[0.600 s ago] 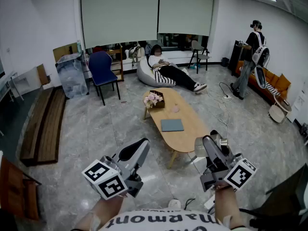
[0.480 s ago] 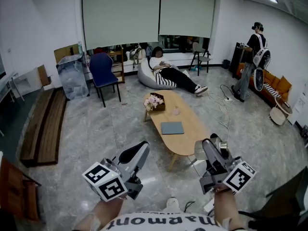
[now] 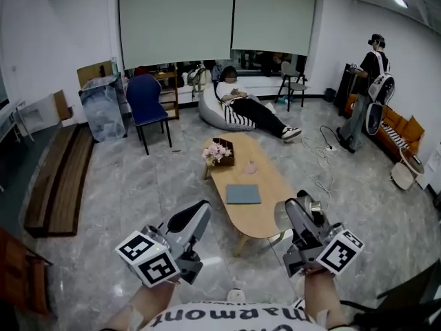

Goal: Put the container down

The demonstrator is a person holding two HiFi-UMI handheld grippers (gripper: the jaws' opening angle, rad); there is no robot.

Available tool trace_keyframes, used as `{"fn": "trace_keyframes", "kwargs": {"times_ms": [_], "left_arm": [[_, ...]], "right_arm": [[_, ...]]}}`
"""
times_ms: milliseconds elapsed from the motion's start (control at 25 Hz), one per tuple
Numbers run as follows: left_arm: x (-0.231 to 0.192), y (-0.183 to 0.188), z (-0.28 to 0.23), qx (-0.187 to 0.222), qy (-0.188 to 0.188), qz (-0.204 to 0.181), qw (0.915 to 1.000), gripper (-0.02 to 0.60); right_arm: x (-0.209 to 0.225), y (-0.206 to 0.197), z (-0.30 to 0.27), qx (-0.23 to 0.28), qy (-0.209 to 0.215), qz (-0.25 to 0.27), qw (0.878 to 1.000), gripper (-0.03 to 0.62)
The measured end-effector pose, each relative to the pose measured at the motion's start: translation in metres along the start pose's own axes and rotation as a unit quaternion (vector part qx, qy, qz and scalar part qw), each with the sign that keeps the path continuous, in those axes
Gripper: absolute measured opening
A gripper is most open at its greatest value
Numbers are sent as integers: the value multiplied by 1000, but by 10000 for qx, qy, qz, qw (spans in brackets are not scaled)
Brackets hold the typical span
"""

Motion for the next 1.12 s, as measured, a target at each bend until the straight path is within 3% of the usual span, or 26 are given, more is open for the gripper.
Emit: {"fn": "trace_keyframes", "kwargs": {"times_ms": [440, 760, 1120], "left_arm": [[-56, -8, -95, 431, 445, -44, 9981, 15], [-106, -10, -127, 478, 865, 55, 9951, 15], [-213, 9, -175, 452, 1023, 143, 9936, 15]], "right_arm": [[106, 17, -72, -197, 613, -63, 9979, 345], [166, -8, -108, -486, 523, -336, 9969, 344], [225, -36, -202, -629, 417, -551, 9956, 344]]}}
Point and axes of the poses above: the fingertips, and each gripper's own axes: z backward along the fingers, x to its right, y out of its top, the point moved 1 cm from there along z, backward along the fingers, and after that the axes turned 6 degrees about z, right-handed, at the moved point
